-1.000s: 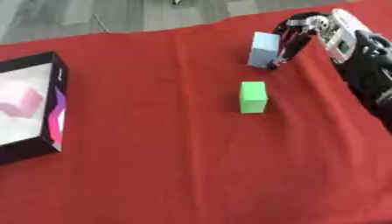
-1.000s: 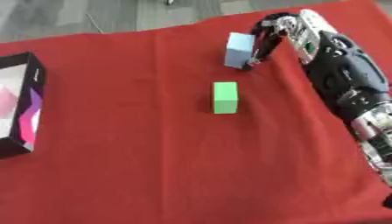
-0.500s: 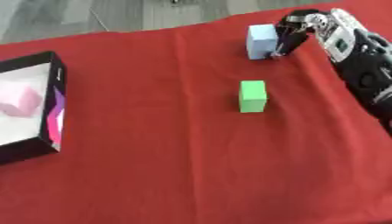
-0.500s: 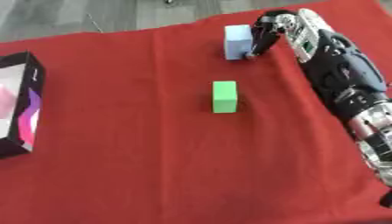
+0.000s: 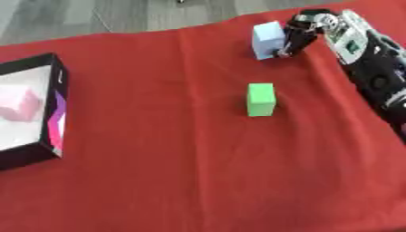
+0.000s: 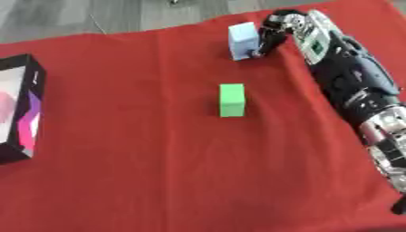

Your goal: Pick up the objects with one hand, pass them to the other hand, and then place them into the box on the other side of the table.

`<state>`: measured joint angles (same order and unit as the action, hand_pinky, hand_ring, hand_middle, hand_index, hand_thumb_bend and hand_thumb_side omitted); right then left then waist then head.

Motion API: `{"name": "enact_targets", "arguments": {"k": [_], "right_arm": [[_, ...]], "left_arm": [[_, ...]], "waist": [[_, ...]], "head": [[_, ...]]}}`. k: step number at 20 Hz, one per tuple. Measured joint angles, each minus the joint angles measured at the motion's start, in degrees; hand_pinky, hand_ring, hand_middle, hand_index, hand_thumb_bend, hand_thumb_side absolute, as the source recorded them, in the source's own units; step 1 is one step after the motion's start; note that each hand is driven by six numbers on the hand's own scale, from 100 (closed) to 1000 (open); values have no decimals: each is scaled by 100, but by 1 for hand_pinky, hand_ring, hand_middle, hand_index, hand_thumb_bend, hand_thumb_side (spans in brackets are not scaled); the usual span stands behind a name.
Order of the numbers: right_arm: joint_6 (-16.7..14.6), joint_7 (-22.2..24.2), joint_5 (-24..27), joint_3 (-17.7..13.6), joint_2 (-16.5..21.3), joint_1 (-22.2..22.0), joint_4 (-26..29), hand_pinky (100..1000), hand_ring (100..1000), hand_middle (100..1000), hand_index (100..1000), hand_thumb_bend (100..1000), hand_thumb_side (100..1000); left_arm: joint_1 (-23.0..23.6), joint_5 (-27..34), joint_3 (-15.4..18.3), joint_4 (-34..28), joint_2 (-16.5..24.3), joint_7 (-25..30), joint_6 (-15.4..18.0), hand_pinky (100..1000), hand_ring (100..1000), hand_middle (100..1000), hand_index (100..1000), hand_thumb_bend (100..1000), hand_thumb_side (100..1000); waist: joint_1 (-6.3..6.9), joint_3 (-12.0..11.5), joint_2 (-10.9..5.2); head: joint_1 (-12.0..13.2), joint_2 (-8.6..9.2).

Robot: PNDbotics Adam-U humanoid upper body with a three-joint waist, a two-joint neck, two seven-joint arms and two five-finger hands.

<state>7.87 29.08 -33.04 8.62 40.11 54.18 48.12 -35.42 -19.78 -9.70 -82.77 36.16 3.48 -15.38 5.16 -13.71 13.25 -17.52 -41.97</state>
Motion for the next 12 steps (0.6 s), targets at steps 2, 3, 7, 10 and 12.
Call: {"name": "enact_targets", "arguments": {"k": [2,3,7,10,12], "right_arm": [[17,66,5,31,0,11,15,886,800,576,661,568,133],[13,117,-7,45,0,21,32,889,815,633,717,605,152],[-23,285,-259,126,4,51,114,906,847,741,825,637,207],[-50,396,-541,172,59,99,233,911,858,766,845,642,206],[-87,464,-737,168,109,135,296,911,860,770,848,640,209]], "left_arm": [[5,0,1,4,0,-1,-1,828,730,660,772,521,503],[7,0,1,4,0,-1,-2,827,729,660,771,522,503],[9,-1,2,4,0,-2,-3,827,729,660,771,522,503],[10,-1,2,4,0,-2,-2,827,729,660,771,521,504],[13,-1,2,4,0,1,-4,827,729,660,771,520,505]], "waist": [[0,4,0],[0,8,0],[0,14,0],[0,16,0],[0,22,0]], "head": [[2,0],[4,0],[22,1],[27,9],[44,32]]}}
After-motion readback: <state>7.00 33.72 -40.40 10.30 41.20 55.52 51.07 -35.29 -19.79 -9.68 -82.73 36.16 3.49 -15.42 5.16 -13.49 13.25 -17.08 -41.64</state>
